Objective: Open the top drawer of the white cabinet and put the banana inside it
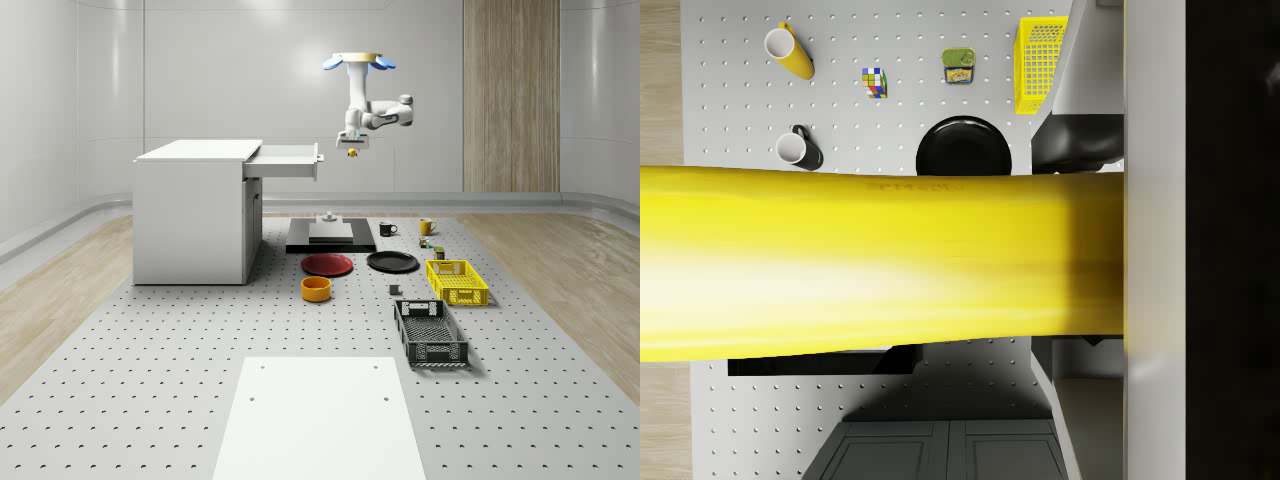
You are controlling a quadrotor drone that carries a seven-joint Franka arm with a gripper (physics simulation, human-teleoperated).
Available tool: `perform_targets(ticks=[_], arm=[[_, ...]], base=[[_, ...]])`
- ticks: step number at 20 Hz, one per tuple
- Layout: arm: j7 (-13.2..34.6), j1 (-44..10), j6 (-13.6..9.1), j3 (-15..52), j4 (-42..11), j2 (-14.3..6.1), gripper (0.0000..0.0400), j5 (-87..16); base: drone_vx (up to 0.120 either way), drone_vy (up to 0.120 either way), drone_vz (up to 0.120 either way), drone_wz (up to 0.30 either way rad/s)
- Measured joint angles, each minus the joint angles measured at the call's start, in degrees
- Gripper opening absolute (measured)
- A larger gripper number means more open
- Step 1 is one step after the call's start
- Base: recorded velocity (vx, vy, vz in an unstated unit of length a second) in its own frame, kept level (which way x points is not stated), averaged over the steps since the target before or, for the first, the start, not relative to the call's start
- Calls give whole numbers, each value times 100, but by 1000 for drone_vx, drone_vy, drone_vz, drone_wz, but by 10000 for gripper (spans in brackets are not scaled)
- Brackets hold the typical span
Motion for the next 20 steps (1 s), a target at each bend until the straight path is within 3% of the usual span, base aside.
perform_targets(ticks=[2, 6, 20], arm=[[0, 0, 1, 0, 0, -1, 200, 0], [0, 1, 3, 0, 0, -3, 200, -1], [-1, 1, 8, 0, 0, -9, 200, -3]], base=[[-120, -120, 120, 0], [0, -120, 110, 0], [0, -120, 0, 0]])
